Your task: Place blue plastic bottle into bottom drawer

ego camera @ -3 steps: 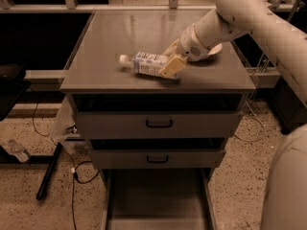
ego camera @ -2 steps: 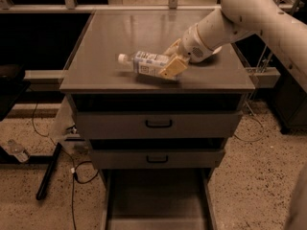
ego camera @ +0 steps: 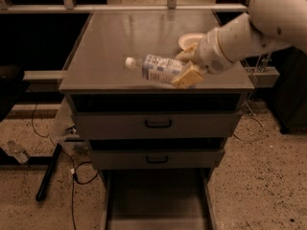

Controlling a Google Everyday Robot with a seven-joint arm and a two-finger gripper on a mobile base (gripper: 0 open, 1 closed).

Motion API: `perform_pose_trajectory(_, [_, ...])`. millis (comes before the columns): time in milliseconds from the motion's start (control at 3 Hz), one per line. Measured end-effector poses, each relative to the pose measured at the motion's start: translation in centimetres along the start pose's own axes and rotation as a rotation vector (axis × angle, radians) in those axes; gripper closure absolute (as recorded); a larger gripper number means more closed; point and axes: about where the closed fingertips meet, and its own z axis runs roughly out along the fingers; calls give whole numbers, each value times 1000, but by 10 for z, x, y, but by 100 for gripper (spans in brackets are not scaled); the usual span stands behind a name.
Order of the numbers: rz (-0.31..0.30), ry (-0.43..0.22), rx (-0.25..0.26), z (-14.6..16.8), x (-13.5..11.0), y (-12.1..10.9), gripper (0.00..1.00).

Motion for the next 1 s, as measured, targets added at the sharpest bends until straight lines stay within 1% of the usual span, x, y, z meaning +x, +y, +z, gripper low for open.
perform_pose_trajectory(333, [-9,22,95,-27,34,36,100])
perform_pose_trajectory(667, [10,51,151,-22,80,73,100])
perform_pose_trajectory(1000, [57,43,155,3,125,102,100])
